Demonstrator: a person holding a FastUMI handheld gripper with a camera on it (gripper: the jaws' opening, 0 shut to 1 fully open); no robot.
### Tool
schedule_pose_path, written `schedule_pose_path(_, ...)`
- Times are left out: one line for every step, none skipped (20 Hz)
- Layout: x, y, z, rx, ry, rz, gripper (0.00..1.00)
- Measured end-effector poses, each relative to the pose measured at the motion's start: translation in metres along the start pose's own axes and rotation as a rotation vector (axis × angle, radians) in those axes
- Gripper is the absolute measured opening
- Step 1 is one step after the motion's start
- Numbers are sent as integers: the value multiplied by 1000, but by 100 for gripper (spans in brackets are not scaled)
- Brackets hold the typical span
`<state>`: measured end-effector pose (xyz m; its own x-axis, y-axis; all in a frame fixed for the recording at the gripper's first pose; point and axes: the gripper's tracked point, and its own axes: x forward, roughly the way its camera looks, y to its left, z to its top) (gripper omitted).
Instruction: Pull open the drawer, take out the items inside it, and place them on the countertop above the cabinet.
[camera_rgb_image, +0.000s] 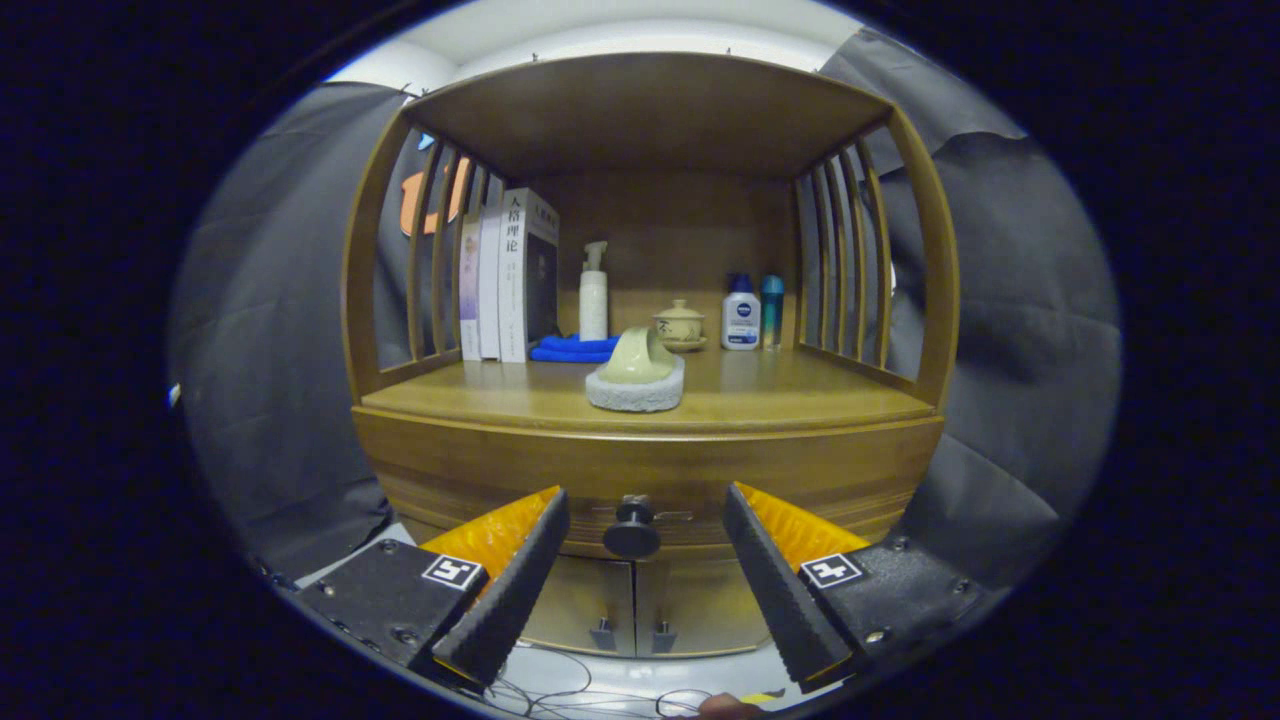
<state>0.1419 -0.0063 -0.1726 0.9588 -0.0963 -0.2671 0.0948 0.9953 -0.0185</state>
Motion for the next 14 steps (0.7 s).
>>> schedule_pose_path(-10, 0, 4, 7, -6, 9, 100)
schedule_pose_path(-21, -1, 8, 10, -14, 19, 100)
schedule_pose_path(-32, -1, 15, 10, -28, 24, 100)
schedule_pose_path(-44, -3, 20, 9, -43, 25, 100)
schedule_pose_path(-57, -3, 25, 5, -57, 34, 100)
schedule_pose_path(-70, -3, 27, -1, -68, 42, 100)
schedule_pose_path(-84, -1, 31, -6, -81, 55, 100)
schedule_pose_path(-98, 0, 36, -10, -91, 68, 100)
schedule_pose_path(-113, 3, 42, -15, -104, 86, 100)
schedule_pose_path(-127, 5, 50, -14, -120, 99, 100)
schedule_pose_path(-142, 7, 58, -11, -137, 115, 100)
schedule_pose_path(-156, 10, 64, -10, -153, 130, 100)
schedule_pose_path(-172, 12, 70, -2, -172, 143, 100)
schedule_pose_path(-187, 16, 74, 9, -185, 163, 100)
